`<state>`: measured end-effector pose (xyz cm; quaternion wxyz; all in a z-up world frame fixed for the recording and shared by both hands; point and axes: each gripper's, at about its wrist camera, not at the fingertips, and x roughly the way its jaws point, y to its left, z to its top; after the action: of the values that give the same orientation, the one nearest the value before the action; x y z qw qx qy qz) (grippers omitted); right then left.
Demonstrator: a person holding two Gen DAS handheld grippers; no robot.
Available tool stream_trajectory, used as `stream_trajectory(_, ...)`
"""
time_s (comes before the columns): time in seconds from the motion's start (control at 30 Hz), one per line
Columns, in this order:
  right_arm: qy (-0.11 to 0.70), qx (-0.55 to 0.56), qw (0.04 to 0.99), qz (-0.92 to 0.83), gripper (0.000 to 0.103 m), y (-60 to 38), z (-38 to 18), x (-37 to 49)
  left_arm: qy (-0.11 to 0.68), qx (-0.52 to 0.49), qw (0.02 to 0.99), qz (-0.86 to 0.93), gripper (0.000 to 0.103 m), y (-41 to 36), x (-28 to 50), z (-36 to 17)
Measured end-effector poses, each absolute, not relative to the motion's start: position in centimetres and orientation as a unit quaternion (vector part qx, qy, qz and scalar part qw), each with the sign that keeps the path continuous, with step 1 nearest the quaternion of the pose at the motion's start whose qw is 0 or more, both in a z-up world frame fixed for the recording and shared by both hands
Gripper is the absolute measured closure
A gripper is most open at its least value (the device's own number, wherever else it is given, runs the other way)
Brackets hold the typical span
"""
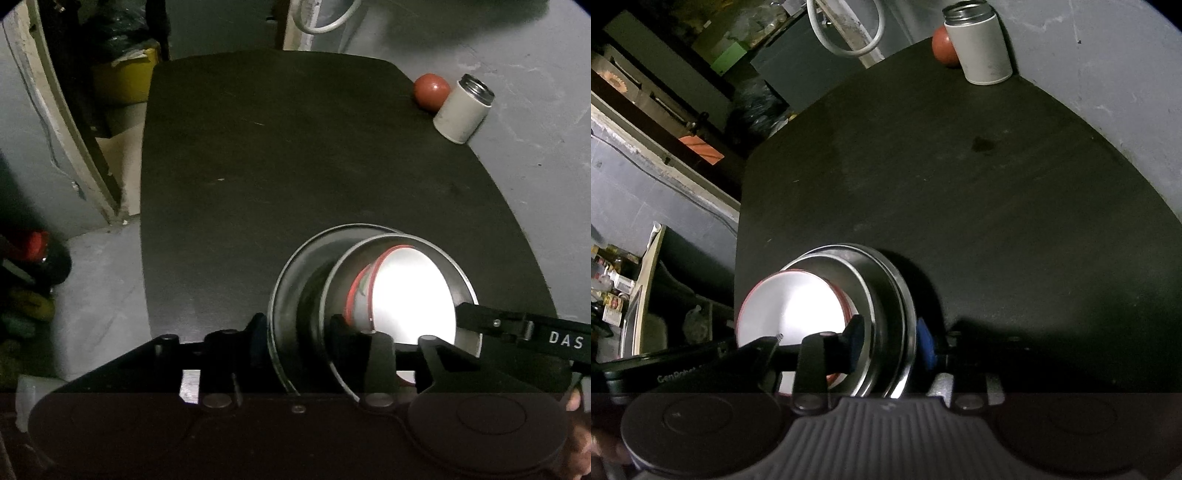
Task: Organize plates and bowls
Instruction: 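Lower the steel bowl stack onto the steel plates with both tools, then open both tools and release the steel bowl rim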
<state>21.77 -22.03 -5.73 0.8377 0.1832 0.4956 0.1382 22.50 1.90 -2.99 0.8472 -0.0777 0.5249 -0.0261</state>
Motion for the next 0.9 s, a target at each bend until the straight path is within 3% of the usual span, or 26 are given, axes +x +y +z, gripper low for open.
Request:
stream_trajectory(0.17,0.495,0.182,0.838,0.138,0.061,-22.2,-5.7,21.8,0.522,-0.08,0.849,-0.018,0.054,2.1,22.4,-2.9)
stream_trajectory(0.3,0.491,0.187,0.838,0.147,0.032,-22.4,-5.6,21.6,0.518,-0.079,0.851,-0.011,0.05,2.3,22.3,-2.7)
stream_trajectory(0.67,0.485,0.168,0.843,0.162,0.024,-22.6,-4.8,21.4,0.5,-0.078,0.862,0.007,0.037,2.1,21.6,-2.1)
stream_trajectory(0.9,0.482,0.156,0.845,0.17,0.01,-22.8,-4.4,21.2,0.497,-0.086,0.863,0.029,0.024,2.3,21.3,-2.1)
